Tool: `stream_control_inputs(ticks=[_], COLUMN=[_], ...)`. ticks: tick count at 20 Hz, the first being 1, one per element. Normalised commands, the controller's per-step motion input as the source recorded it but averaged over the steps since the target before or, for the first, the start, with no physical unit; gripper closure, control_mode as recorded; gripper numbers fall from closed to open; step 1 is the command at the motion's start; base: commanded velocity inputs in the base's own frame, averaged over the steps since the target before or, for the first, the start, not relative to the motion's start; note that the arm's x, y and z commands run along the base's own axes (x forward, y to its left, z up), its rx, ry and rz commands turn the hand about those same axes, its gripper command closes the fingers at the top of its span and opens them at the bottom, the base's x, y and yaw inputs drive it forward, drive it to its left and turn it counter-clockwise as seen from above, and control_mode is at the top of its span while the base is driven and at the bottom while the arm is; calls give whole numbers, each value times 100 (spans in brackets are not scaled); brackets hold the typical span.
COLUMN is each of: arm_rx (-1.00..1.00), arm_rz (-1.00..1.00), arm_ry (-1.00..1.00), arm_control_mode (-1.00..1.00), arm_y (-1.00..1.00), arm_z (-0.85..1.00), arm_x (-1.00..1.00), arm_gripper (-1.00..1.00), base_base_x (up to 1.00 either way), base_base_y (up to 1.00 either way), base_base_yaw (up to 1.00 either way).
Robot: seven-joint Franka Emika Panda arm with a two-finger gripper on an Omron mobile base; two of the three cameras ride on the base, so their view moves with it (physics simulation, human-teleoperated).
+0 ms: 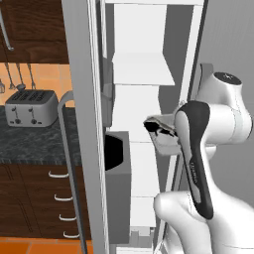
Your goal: Take the meat container that has the fish and place it on the second highest rack of the freezer. Then take the vegetable container that has the avocado and carrot and place it on the highest rack of the freezer.
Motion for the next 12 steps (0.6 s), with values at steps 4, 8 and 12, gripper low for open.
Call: stream_control_inputs(ticks=[4, 8, 12], arm_rx=[0, -1, -2], arm_rz=[-1, 0, 0], arm_ry=[0, 0, 0], arm_control_mode=[-100, -100, -100], arm_y=[1, 6, 4], arm_z=[-17, -41, -51], arm_x=[80, 73, 70], arm_gripper=[100, 100, 100], base_base_x=[0, 0, 0], base_base_y=[0, 0, 0], base_base_yaw=[0, 0, 0])
